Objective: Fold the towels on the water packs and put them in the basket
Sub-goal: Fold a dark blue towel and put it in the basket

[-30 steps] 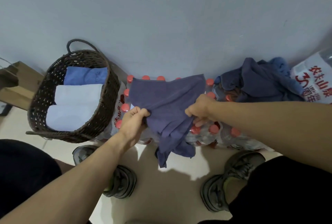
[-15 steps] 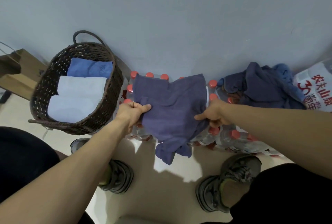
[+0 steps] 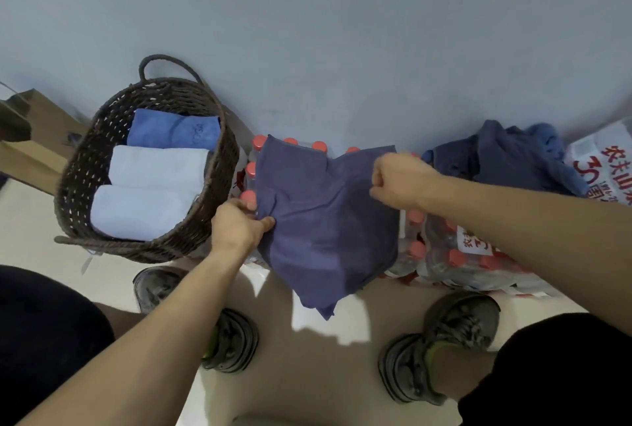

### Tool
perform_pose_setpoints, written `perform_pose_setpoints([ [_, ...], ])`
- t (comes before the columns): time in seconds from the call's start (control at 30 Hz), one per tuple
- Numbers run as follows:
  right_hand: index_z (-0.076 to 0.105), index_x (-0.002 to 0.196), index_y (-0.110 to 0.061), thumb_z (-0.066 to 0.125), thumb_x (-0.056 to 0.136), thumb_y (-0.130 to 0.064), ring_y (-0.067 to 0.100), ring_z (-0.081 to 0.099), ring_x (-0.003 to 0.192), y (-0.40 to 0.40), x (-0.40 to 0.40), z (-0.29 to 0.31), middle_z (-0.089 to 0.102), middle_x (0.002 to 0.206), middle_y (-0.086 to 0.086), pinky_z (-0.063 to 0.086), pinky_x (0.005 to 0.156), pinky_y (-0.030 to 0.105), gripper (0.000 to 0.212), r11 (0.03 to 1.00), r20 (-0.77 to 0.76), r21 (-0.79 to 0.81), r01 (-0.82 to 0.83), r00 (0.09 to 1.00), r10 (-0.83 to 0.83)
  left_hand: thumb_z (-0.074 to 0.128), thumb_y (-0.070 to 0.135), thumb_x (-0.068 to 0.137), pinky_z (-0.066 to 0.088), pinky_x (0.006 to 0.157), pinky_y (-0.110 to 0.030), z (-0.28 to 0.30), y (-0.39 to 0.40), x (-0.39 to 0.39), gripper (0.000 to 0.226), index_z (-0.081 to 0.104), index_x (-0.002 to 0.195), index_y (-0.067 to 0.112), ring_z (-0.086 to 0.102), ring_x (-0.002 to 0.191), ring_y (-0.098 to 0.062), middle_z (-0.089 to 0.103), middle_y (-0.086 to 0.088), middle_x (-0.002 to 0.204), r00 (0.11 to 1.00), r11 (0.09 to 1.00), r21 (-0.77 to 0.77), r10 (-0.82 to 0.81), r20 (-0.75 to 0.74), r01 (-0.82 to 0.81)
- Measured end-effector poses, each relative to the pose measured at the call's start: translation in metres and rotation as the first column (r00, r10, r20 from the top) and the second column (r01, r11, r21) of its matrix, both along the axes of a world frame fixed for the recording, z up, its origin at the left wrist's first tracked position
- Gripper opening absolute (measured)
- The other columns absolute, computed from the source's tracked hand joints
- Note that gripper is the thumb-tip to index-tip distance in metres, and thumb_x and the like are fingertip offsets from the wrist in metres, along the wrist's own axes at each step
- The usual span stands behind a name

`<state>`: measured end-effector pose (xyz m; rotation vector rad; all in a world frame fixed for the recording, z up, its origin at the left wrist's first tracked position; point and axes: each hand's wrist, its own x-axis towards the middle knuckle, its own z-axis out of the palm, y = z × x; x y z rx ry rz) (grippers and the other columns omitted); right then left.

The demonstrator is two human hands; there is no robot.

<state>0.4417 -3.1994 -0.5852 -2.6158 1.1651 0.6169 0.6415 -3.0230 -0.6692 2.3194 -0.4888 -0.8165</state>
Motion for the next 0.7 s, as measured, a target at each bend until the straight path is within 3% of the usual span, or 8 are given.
perform_pose_setpoints([
  [0.13, 0.062, 0.092, -0.016, 0.06, 0.088, -0.019, 0.029, 0.063, 0.098, 0.0, 0.067, -0.015, 0.067, 0.095, 0.002, 0.051, 0.089, 0.034, 0.005, 0.988, 0.33, 0.14, 0.071, 0.937, -0.114, 0.086, 0.018, 0.071, 0.053, 0.076, -0.029, 0.0, 0.001, -0.002, 0.026, 0.065, 0.082, 0.009, 0.063, 0.071, -0.02, 0.065, -0.001, 0.071, 0.998, 0.998, -0.019, -0.054, 0.017, 0.054],
  [0.2, 0.065, 0.102, -0.017, 0.061, 0.091, -0.02, 0.026, 0.061, 0.104, 0.011, 0.097, -0.036, 0.066, 0.105, 0.003, 0.048, 0.095, 0.035, 0.013, 0.967, 0.473, 0.212, 0.14, 0.851, -0.227, 0.085, 0.019, 0.072, 0.05, 0.069, -0.028, 0.002, 0.002, -0.003, 0.026, 0.061, 0.07, 0.012, 0.063, 0.069, -0.022, 0.064, -0.002, 0.067, 0.994, 0.995, -0.014, -0.095, 0.047, 0.096],
  [0.27, 0.063, 0.121, -0.017, 0.057, 0.095, -0.026, 0.027, 0.05, 0.12, 0.026, 0.117, -0.061, 0.058, 0.127, 0.006, 0.041, 0.104, 0.039, 0.029, 0.977, 0.541, 0.165, 0.136, 0.815, -0.205, 0.083, 0.024, 0.073, 0.046, 0.062, -0.027, 0.003, 0.005, -0.003, 0.03, 0.057, 0.062, 0.015, 0.063, 0.065, -0.025, 0.064, -0.004, 0.063, 0.98, 0.985, 0.018, -0.174, 0.098, 0.173],
  [0.4, 0.04, 0.149, -0.024, 0.043, 0.101, -0.041, 0.024, 0.017, 0.147, 0.047, 0.122, -0.1, 0.024, 0.161, -0.001, 0.017, 0.119, 0.044, 0.051, 0.997, 0.453, 0.053, 0.062, 0.888, -0.079, 0.08, 0.033, 0.076, 0.035, 0.049, -0.026, 0.003, 0.016, 0.006, 0.036, 0.056, 0.057, 0.015, 0.055, 0.054, -0.018, 0.06, 0.001, 0.055, 0.95, 0.961, 0.067, -0.276, 0.144, 0.269],
  [0.53, 0.018, 0.157, -0.022, 0.027, 0.105, -0.042, 0.02, 0.001, 0.152, 0.045, 0.121, -0.117, 0.004, 0.166, -0.003, 0.003, 0.123, 0.041, 0.056, 0.997, 0.378, -0.08, -0.015, 0.925, 0.045, 0.078, 0.029, 0.081, 0.052, 0.058, -0.03, 0.012, 0.025, 0.013, 0.026, 0.067, 0.074, 0.007, 0.063, 0.06, -0.019, 0.069, -0.006, 0.067, 0.964, 0.964, -0.077, -0.261, -0.06, 0.256],
  [0.63, 0.01, 0.158, -0.021, 0.022, 0.106, -0.04, 0.021, -0.006, 0.152, 0.041, 0.132, -0.118, -0.001, 0.166, -0.002, -0.003, 0.122, 0.041, 0.056, 0.996, 0.339, -0.091, -0.015, 0.94, 0.045, 0.075, 0.016, 0.085, 0.052, 0.055, -0.027, 0.022, 0.032, 0.013, 0.021, 0.063, 0.077, 0.0, 0.058, 0.054, -0.008, 0.066, -0.001, 0.062, 0.948, 0.949, -0.213, -0.27, -0.171, 0.232],
  [0.7, 0.007, 0.158, -0.021, 0.019, 0.106, -0.041, 0.023, -0.009, 0.152, 0.035, 0.139, -0.116, -0.003, 0.166, -0.002, -0.005, 0.122, 0.042, 0.057, 0.997, 0.326, -0.077, -0.032, 0.944, 0.055, 0.073, 0.009, 0.085, 0.051, 0.057, -0.026, 0.025, 0.037, 0.014, 0.017, 0.061, 0.079, 0.0, 0.059, 0.058, -0.011, 0.066, -0.004, 0.065, 0.936, 0.943, -0.27, -0.262, -0.236, 0.196],
])
